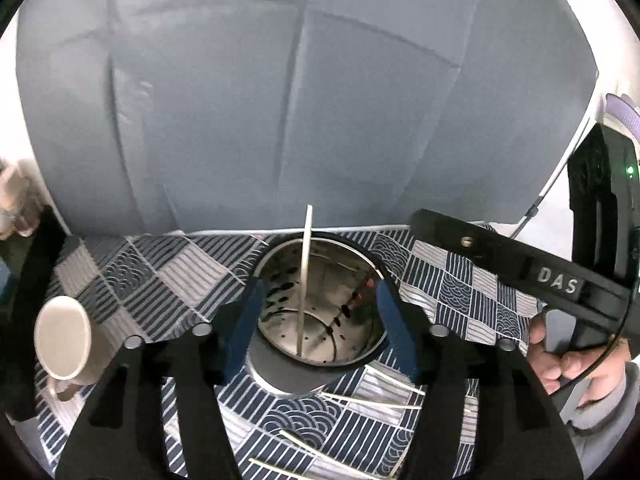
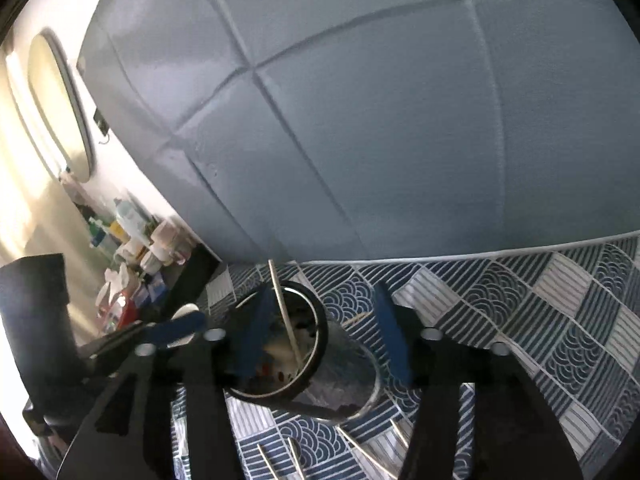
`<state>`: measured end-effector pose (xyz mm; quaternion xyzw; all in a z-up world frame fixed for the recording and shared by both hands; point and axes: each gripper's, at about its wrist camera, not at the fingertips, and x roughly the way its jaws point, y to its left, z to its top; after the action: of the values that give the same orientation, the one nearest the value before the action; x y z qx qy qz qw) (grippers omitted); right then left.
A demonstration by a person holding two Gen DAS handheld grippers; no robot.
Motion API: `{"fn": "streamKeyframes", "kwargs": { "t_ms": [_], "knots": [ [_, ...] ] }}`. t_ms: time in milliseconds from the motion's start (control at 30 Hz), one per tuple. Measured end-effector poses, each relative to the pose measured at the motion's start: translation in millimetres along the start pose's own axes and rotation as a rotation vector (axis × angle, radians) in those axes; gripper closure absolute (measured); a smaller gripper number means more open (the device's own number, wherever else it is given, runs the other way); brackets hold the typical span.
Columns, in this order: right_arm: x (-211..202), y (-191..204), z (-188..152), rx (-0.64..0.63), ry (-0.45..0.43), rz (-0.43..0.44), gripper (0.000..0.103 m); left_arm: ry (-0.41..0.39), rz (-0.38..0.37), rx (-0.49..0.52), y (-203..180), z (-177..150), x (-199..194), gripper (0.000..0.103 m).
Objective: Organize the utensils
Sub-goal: 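Lower the left tool's chopstick into the holder and open while the right tool releases its own, then move the left tool to another chopstick and grasp it while the right tool grasps one too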
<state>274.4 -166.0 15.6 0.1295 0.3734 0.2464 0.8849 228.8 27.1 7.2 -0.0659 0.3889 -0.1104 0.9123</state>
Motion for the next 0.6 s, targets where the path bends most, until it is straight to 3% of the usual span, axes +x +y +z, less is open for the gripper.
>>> {"fn": "streamKeyframes", "kwargs": {
  "t_ms": [333,600],
  "knots": [
    [-43,-7,-6,0.01,0.007,-0.075,0.019,-0.011,0.103,-0.015,22,-8,-51,0.008],
    [-51,-21,-26,-0.009,0.066,-0.129,0.017,0.056,0.175,-0.002,40,-35,-66,0.006]
  ]
}}
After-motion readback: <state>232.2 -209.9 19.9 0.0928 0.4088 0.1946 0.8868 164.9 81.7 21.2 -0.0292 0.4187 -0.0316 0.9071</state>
